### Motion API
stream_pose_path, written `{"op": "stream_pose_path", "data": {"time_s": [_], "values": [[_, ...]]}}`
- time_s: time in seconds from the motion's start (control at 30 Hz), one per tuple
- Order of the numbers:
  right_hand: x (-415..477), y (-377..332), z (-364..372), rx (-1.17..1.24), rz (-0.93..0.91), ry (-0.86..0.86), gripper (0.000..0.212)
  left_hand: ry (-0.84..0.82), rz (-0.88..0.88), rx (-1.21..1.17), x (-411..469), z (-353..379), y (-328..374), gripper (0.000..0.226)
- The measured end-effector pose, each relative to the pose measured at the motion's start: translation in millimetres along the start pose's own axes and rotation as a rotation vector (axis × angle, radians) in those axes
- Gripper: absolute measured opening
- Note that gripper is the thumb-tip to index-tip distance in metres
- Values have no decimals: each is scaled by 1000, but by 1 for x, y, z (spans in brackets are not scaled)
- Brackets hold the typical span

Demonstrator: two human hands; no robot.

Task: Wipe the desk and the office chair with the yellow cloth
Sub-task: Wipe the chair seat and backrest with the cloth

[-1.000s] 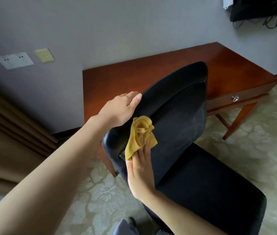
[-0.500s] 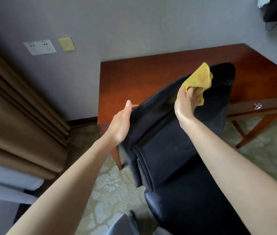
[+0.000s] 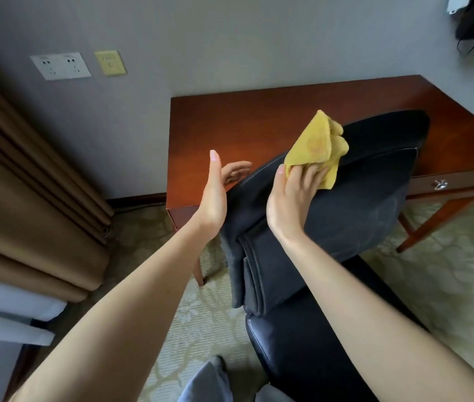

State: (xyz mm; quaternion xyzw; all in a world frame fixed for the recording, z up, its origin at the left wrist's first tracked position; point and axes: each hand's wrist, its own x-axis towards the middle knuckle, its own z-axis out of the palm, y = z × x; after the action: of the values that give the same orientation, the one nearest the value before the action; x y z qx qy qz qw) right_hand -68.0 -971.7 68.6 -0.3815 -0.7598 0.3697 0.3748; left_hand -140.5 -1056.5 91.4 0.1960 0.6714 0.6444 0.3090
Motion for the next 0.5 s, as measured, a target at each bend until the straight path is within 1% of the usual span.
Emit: {"op": "stream_pose_path", "data": {"time_s": [0.07,0.13,0.23,0.33,0.4,0.5], "values": [[-12,1,4,-93,-114,-30,44,107,-22,-114,0,-4,-4,77],[-23,4,7,-193,-241,-60,45,163,-59,-194,-1,-11,-14,74],[-33,7,10,-351,-425,-90,46,216,-117,-213,-10,-26,-32,72],[-41,15,15,-510,-710,-104,40,270,-148,-228,-20,-45,-49,72],[-51,24,19,-574,-921,-149,36,298,-143,-234,-28,-57,-57,70],[-64,46,23,-736,-1160,-204,44,342,-147,-213,-38,-73,-59,70]]}}
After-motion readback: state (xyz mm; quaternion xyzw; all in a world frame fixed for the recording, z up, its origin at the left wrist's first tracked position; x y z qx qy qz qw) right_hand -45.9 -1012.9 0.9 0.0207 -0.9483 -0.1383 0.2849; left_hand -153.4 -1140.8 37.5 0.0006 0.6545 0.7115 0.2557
